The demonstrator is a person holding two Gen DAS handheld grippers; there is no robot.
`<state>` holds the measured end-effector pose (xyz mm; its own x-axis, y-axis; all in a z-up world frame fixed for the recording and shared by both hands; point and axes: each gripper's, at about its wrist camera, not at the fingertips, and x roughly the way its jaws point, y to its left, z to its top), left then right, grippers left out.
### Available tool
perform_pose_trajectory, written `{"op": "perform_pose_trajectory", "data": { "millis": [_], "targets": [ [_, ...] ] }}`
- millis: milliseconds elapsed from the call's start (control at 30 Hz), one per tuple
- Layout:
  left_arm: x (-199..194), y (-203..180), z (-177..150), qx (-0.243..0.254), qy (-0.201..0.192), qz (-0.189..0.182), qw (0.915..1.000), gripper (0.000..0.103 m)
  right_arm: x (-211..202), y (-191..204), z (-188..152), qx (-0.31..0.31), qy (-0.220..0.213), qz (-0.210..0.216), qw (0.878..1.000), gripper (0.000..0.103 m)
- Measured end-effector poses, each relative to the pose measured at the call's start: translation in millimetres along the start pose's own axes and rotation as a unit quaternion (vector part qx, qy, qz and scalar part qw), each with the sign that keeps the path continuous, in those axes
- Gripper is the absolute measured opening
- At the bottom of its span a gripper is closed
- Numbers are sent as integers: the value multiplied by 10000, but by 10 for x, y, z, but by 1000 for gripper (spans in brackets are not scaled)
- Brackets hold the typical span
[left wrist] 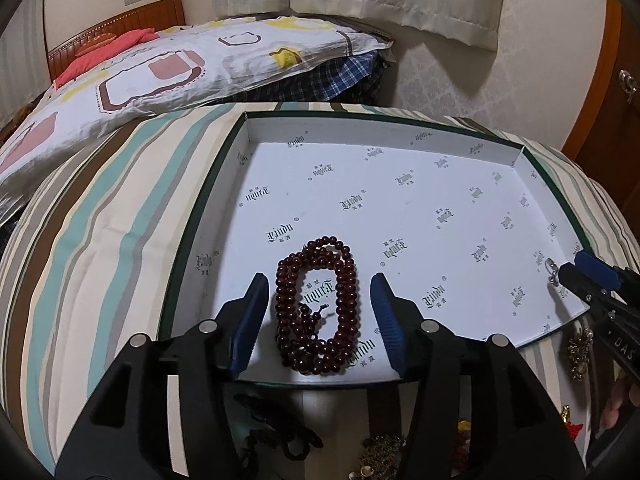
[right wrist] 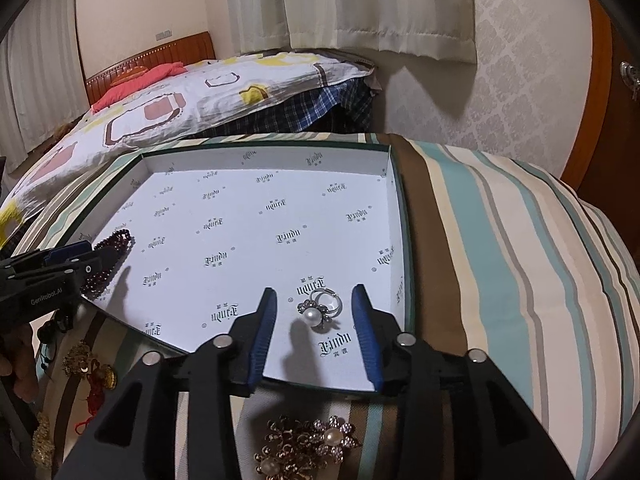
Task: Organize jewelry
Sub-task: 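Carry bead strand into green box with left tool while right tool carries ring there, then open both tools to drop bead strand and ring into the box, then move left tool to pearl necklace while right tool approaches white jade bangle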
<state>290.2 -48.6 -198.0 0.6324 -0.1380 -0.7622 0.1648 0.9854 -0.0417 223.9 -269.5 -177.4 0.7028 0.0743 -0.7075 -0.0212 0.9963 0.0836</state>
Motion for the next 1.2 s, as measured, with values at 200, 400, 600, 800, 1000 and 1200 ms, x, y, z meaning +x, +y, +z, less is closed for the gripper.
{"op": "perform_pose_trajectory", "data": {
  "millis": [200, 400, 600, 800, 1000, 1200],
  "targets": [
    [-250, -33, -5, 21, -266, 28, 9996, 59, -226, 37, -20, 84, -225, -26, 9997, 43],
    [-683, -95, -153, 148, -647, 109, 9977, 65, -554, 183, -172, 14, -496, -119, 9987, 48],
    [-1052, -123, -439, 203, -779, 128, 9967, 65, -845, 336, -447, -27, -635, -127, 9979, 48],
    [-1331, -55, -820, 85, -705, 110, 9974, 65, -1033, 543, -739, -26, -640, -35, 9979, 48],
    [-1524, 125, -1150, -15, -635, 291, 9976, 65, -1090, 775, -972, -24, -545, 130, 9984, 48],
    [-1672, 414, -1299, -298, -682, 506, 9959, 65, -1078, 990, -1072, -123, -494, 198, 9985, 57]
  ]
}}
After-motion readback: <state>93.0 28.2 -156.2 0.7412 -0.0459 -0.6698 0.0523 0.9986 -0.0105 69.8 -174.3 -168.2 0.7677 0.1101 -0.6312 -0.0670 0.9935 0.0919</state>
